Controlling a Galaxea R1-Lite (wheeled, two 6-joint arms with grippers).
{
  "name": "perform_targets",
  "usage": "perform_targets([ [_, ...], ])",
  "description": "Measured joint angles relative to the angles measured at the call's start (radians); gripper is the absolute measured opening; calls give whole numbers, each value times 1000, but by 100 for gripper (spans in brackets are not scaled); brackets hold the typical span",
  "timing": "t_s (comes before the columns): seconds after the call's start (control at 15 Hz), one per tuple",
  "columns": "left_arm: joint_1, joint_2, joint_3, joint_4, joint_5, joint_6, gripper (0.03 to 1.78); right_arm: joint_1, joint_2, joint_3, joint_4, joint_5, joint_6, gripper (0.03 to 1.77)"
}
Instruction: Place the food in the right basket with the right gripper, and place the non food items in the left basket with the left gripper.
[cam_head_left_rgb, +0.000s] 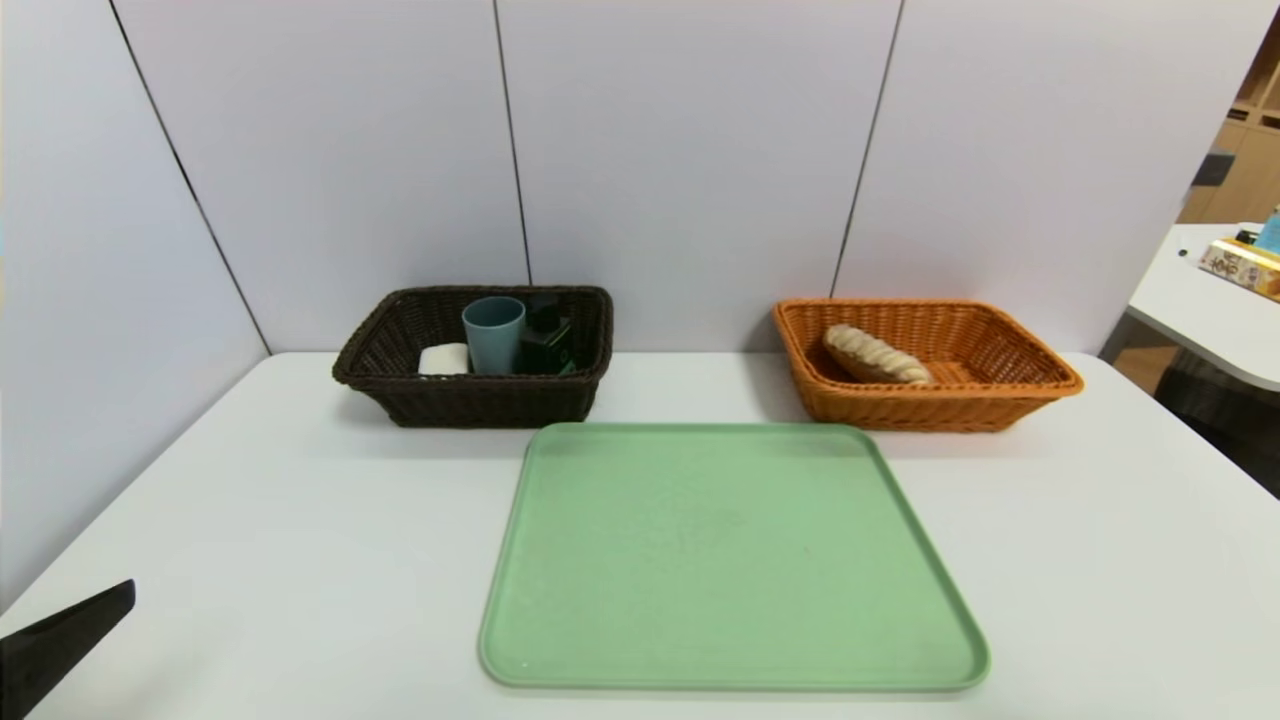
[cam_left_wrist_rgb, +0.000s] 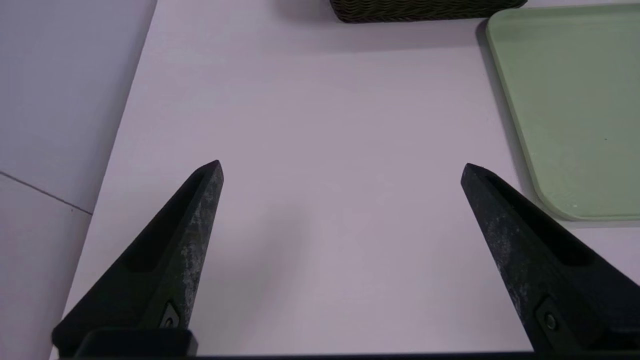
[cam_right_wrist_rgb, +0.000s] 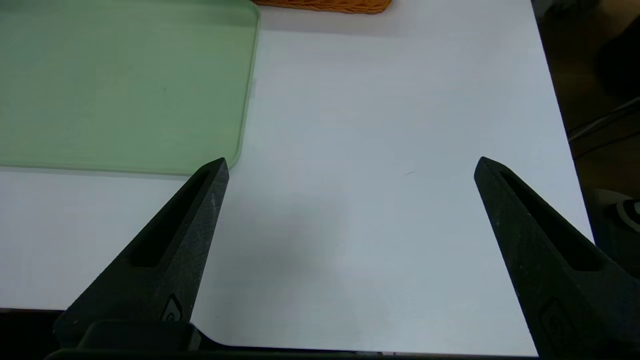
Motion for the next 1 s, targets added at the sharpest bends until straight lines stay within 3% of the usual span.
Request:
perform_targets([
  [0.2, 50, -89, 64, 4, 0, 3, 169, -26, -78, 59, 0, 11, -1, 170],
  [0.4, 121, -182, 129, 7, 1, 15, 169, -46, -149, 97, 7, 82, 0, 170],
  [0.67, 226, -307, 208, 11, -17, 114, 169, -70, -206, 147, 6, 132, -1, 170],
  [0.8, 254, -346, 238, 14, -54, 142, 169, -90, -239, 162, 9, 172, -1, 170],
  [1.0, 282, -402, 296, 11, -62, 156, 169, -95, -308, 207, 22, 202, -2, 170],
])
